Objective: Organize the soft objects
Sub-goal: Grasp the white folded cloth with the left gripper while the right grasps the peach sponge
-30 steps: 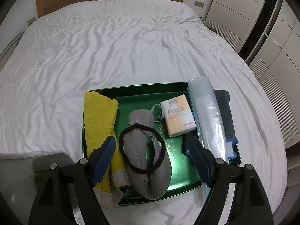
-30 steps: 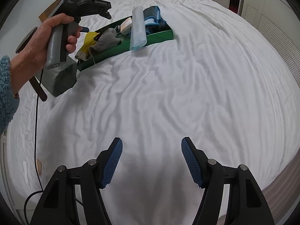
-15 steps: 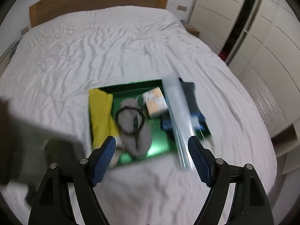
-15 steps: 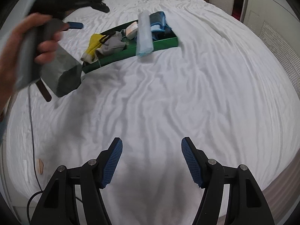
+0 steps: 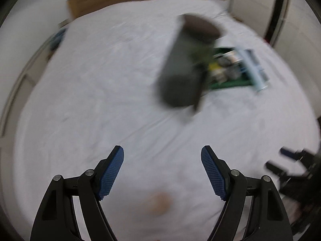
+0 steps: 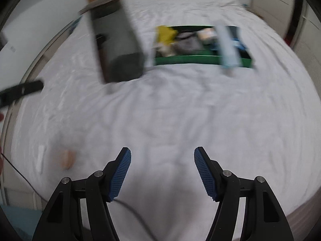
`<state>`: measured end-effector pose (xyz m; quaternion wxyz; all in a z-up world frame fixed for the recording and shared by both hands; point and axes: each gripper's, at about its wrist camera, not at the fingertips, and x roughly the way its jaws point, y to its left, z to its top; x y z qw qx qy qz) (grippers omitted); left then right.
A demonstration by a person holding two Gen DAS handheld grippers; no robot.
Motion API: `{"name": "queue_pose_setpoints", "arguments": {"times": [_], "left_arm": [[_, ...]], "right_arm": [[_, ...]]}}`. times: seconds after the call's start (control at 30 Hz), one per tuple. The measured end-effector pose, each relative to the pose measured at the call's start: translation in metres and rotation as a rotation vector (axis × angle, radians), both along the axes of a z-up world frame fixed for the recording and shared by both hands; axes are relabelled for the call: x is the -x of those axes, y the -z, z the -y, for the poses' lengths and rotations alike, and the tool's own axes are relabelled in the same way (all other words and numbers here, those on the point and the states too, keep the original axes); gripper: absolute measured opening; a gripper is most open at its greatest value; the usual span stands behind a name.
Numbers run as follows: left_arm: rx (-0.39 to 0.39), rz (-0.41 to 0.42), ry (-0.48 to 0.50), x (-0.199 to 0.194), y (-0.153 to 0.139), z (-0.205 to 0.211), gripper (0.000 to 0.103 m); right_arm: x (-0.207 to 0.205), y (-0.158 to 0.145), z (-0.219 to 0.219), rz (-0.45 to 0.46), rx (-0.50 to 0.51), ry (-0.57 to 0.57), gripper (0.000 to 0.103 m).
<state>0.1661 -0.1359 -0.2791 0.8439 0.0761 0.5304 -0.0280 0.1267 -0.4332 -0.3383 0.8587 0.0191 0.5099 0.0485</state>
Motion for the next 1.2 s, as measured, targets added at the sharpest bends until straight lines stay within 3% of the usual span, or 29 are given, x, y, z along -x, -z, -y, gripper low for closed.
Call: {"name": "queue_pose_setpoints", "arguments": {"times": [0.23, 0.43, 0.7, 1.03, 1.2], "left_arm": [[-0.105, -0.116, -0.171, 0.060, 0.051, -0.117, 0.074], [-0.057, -0.193, -0.271, 0.080, 0.104, -0.167, 0.074], [-0.031, -0.238, -0.254, 0.088, 0.152, -0.190, 0.074], [0.027, -0.249, -0.173, 0.091, 0.168, -0.180, 0.074], [0.020, -0.271, -0.195, 0.085, 0.181, -0.182, 0.074]], "right_arm": [[-0.003, 0.025, -0.098, -0.053, -0.048, -0.165, 0.067], [-0.016, 0.060, -0.161, -0.100, -0.059, -0.252, 0.068], [-0.033, 0.109, -0.202, -0.156, -0.007, -0.270, 0.068], [-0.052, 0.141, -0.230, -0.188, 0.043, -0.228, 0.070], [-0.051, 0.148, -0.237, -0.197, 0.051, -0.223, 0.073]]}}
